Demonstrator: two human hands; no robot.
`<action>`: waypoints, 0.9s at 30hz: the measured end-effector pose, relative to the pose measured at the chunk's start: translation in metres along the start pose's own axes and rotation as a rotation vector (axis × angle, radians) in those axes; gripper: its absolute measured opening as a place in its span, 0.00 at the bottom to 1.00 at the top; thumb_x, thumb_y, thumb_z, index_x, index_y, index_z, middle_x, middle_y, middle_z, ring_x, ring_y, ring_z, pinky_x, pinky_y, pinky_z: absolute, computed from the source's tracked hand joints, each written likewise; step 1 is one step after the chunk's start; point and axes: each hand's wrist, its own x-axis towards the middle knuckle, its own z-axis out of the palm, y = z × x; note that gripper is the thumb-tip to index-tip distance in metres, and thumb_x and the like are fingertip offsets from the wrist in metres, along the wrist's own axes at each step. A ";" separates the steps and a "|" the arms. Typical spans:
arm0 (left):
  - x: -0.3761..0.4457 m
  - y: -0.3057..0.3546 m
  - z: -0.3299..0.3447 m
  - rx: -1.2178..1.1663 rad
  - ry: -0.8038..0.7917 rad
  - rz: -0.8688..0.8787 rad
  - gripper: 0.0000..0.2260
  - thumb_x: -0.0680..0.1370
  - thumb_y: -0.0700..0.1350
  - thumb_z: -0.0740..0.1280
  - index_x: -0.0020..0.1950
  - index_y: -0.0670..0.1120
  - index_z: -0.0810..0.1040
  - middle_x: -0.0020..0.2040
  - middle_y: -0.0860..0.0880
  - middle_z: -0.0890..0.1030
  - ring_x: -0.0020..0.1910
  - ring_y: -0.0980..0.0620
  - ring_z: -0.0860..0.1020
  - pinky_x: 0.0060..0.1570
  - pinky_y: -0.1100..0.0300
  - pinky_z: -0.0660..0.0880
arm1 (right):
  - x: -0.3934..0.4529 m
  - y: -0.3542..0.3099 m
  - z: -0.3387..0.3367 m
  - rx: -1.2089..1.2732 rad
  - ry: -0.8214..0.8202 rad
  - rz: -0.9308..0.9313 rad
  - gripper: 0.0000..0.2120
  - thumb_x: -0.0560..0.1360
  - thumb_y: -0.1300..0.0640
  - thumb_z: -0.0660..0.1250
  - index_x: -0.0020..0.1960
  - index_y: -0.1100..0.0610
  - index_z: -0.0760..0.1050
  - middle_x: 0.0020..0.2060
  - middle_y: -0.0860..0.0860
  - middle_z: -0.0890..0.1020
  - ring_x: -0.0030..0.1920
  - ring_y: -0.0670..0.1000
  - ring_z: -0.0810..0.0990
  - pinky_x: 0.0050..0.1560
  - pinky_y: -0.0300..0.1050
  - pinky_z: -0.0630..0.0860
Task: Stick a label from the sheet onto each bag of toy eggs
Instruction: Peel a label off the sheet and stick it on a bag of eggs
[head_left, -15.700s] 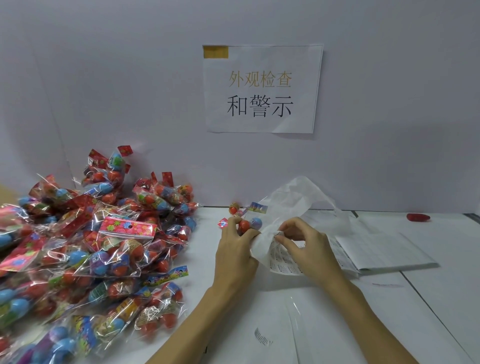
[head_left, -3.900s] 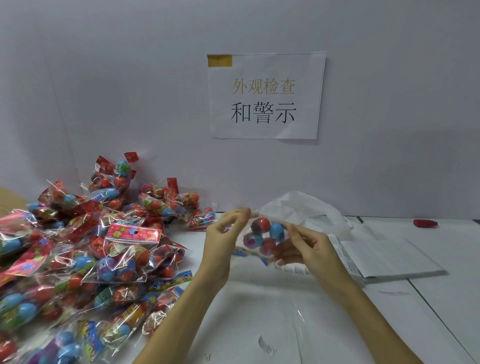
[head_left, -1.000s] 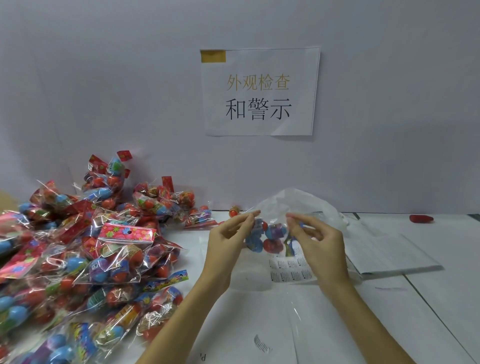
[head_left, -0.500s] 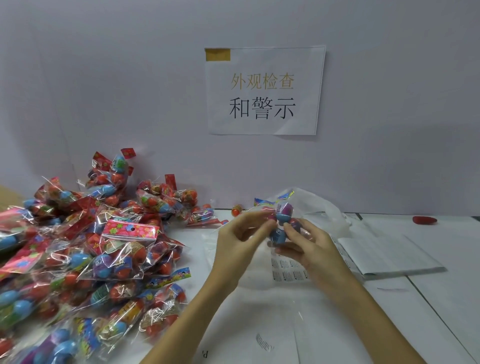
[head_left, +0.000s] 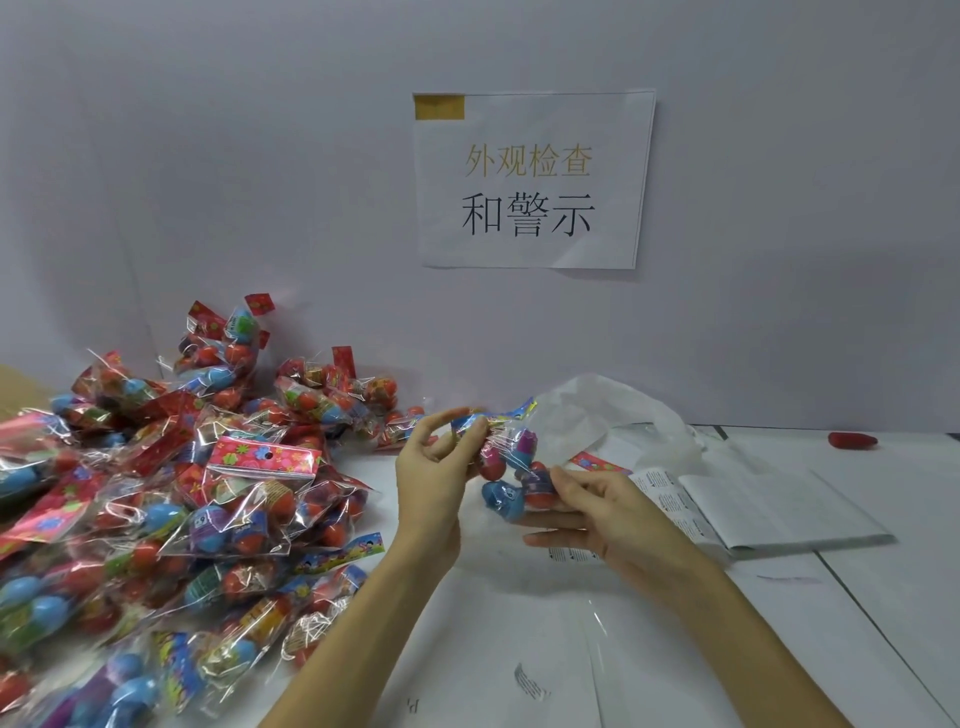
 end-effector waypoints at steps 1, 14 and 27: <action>0.000 -0.001 0.001 0.010 0.009 0.014 0.13 0.78 0.45 0.75 0.61 0.47 0.80 0.49 0.46 0.89 0.48 0.46 0.88 0.42 0.61 0.83 | 0.000 0.001 0.001 -0.003 0.002 -0.003 0.19 0.84 0.52 0.60 0.63 0.66 0.80 0.56 0.62 0.87 0.57 0.61 0.86 0.50 0.51 0.85; -0.005 -0.010 0.005 0.280 -0.231 -0.045 0.11 0.82 0.51 0.70 0.60 0.48 0.85 0.54 0.48 0.88 0.57 0.46 0.85 0.61 0.48 0.81 | 0.003 -0.001 -0.004 0.003 0.179 -0.180 0.16 0.88 0.62 0.54 0.69 0.62 0.76 0.55 0.60 0.87 0.55 0.61 0.87 0.51 0.50 0.86; -0.011 -0.014 0.010 0.359 -0.176 0.058 0.16 0.84 0.41 0.66 0.67 0.57 0.69 0.61 0.47 0.81 0.52 0.51 0.84 0.45 0.64 0.82 | 0.006 0.009 -0.036 -0.778 0.303 -0.181 0.15 0.83 0.58 0.68 0.69 0.48 0.77 0.54 0.46 0.86 0.53 0.45 0.86 0.58 0.45 0.82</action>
